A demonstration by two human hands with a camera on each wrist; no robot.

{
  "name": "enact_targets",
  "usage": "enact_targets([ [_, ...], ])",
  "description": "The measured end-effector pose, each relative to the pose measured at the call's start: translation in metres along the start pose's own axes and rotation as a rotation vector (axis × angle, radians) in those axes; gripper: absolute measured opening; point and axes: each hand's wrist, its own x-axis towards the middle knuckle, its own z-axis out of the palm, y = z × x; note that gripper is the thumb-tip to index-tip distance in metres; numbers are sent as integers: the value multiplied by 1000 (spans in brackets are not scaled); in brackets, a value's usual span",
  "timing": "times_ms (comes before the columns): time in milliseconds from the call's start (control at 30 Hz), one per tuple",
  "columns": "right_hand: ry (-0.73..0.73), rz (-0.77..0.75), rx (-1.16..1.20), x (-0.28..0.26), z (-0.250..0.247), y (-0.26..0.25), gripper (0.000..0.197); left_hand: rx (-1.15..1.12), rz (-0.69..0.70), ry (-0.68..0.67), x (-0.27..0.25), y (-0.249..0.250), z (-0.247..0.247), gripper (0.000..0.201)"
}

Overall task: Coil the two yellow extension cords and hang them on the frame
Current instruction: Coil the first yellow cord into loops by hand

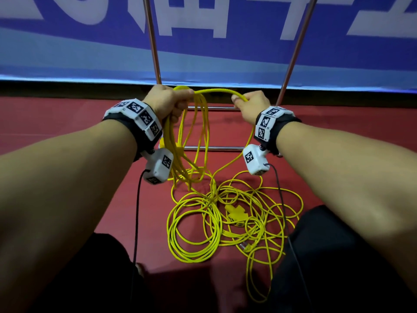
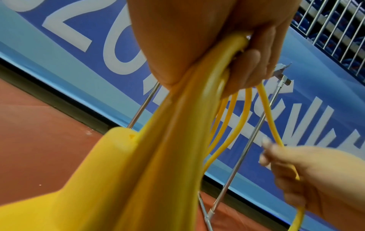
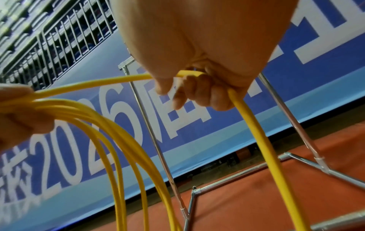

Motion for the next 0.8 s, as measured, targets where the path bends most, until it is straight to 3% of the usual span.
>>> enact_targets([
  [100,-174,39,1,-3,2,10,30,-106,43,59,4,5,-3,24],
  [233,-362,203,103,-13,-3,26,49,-197,111,166,11,8,-8,26],
  [333,-401,271,135,-16,-10,33,53,-201,145,252,15,4,-11,28],
  [600,-166,287,514,-2,-10,20,54,-269,81,334,20,-8,-24,26],
  [733,186,62,227,8,-7,11,32,-273,82,317,17,-8,-27,22],
  [800,252,-40,70,7,-9,0,28,-236,81,293,17,-8,-26,21],
])
